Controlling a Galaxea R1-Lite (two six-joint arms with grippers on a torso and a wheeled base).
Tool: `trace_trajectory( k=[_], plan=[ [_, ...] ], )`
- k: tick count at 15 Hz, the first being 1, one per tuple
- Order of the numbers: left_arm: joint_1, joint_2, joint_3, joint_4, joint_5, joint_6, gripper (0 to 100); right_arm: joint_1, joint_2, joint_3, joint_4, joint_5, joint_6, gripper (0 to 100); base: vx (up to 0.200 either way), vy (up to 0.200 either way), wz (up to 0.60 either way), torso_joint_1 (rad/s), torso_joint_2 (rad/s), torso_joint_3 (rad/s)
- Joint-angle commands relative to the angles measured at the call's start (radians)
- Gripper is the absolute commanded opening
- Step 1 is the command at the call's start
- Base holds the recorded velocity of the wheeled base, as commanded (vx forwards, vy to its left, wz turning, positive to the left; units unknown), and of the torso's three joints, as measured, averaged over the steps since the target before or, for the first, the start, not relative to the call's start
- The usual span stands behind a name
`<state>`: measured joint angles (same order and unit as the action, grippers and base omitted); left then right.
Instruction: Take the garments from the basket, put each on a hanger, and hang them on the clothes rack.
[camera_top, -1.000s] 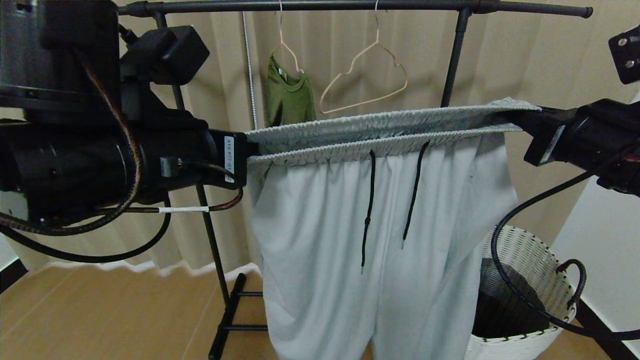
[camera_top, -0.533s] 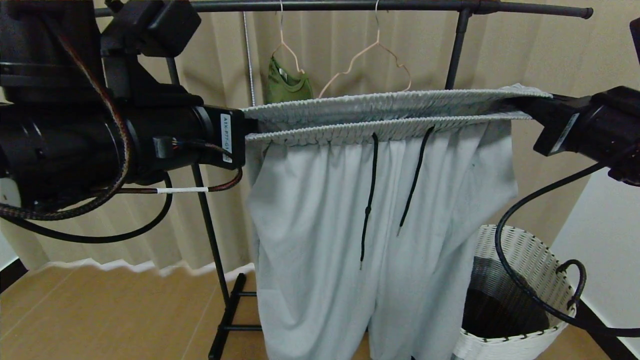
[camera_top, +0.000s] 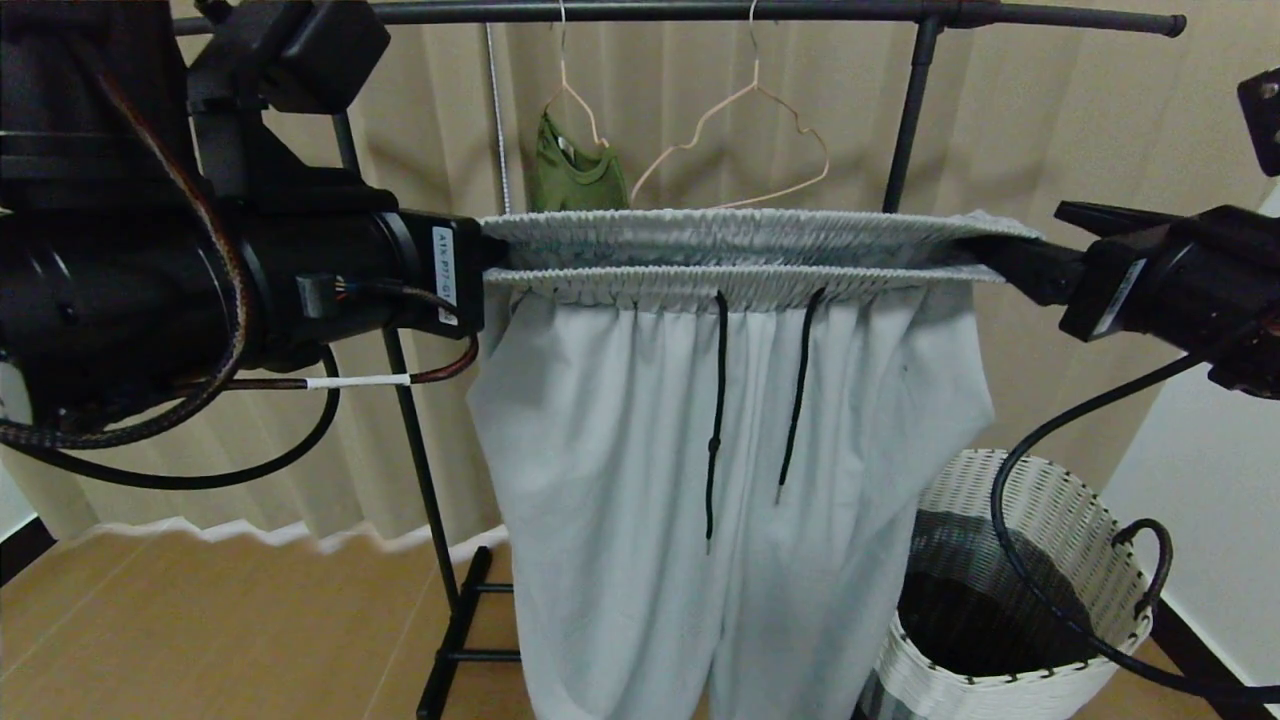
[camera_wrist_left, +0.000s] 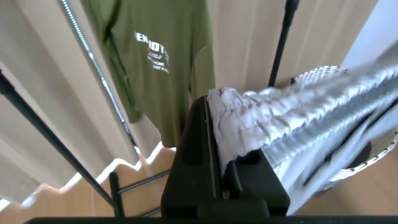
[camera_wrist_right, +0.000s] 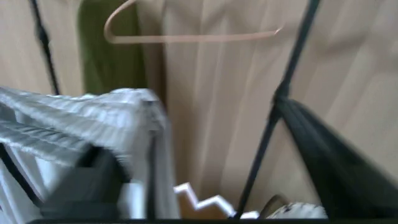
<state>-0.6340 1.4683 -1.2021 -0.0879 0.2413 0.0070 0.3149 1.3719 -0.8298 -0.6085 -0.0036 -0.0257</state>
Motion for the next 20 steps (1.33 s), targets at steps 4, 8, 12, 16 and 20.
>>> trace_trajectory(
  k=[4,8,12,16,20],
  plan=[
    [0.1,0.009,0.007,-0.038,0.087,-0.002,0,0.133,-0.085,0.11,0.0,0.113,0.03,100,0.0,0.0,0.0,0.0,0.0,0.0],
    [0.143,0.02,0.009,-0.038,0.104,-0.021,0,0.133,-0.14,0.15,0.0,0.211,0.033,100,0.0,0.0,0.0,0.0,0.0,0.0],
    [0.168,0.021,0.039,-0.058,0.104,-0.021,0,0.127,-0.157,0.164,0.001,0.205,0.032,100,0.0,0.0,0.0,0.0,0.0,0.0],
    [0.172,-0.048,0.165,-0.058,0.096,0.004,0,-0.023,-0.155,0.23,0.013,0.157,-0.071,100,0.0,0.0,0.0,0.0,0.0,0.0],
    [0.238,-0.148,0.289,-0.058,0.089,0.053,0,-0.145,-0.168,0.36,-0.013,0.054,-0.117,100,0.0,0.0,0.0,0.0,0.0,0.0]
  ],
)
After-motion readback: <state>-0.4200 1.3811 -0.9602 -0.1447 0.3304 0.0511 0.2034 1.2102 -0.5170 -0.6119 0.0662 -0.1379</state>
